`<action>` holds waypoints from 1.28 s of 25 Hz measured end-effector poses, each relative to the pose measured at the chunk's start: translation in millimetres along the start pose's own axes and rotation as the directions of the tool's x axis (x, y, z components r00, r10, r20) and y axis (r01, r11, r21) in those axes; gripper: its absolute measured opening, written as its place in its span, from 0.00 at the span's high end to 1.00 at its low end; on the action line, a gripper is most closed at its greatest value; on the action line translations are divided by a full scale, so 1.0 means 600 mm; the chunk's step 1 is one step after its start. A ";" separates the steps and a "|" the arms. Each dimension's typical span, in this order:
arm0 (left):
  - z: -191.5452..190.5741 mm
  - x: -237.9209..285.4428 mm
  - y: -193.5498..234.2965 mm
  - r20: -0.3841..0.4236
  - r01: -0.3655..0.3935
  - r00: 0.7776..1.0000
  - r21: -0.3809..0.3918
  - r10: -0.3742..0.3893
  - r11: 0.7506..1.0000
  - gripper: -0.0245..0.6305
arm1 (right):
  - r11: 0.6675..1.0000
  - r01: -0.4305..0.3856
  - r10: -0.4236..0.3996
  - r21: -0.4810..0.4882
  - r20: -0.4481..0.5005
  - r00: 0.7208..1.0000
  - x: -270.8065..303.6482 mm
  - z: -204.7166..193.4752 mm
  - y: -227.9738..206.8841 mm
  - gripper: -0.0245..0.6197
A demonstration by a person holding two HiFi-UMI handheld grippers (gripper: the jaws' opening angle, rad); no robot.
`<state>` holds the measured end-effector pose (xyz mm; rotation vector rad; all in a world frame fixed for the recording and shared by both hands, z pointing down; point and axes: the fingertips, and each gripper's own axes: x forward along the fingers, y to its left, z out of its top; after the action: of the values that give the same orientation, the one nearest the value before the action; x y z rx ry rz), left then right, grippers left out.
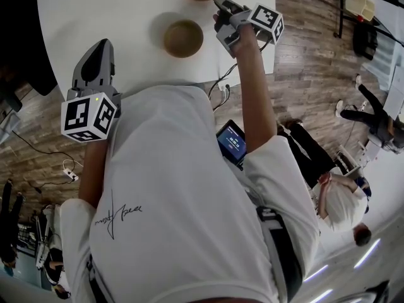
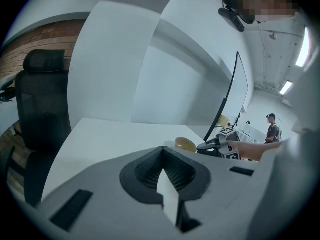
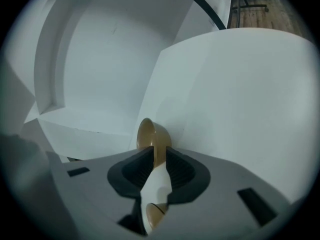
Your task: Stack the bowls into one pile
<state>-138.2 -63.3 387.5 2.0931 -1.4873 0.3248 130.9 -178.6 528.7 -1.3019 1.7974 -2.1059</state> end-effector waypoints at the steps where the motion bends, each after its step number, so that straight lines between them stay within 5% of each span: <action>1: -0.001 0.001 0.000 -0.003 0.000 1.000 -0.001 0.000 1.000 0.95 | 1.000 -0.001 0.001 0.006 -0.001 1.000 0.002 0.000 -0.001 0.83; 19: -0.002 0.003 0.010 -0.013 -0.001 1.000 -0.009 0.001 1.000 0.95 | 0.993 -0.040 0.041 0.109 -0.007 0.999 0.018 -0.005 0.000 0.90; 32: -0.004 -0.002 0.013 0.000 0.008 1.000 -0.024 -0.008 1.000 0.95 | 0.995 -0.039 0.039 0.095 0.006 0.999 0.000 -0.012 0.001 0.91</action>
<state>-145.5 -62.8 391.2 2.0792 -1.4756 0.3030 126.1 -172.9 528.6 -1.2372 1.6846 -2.1380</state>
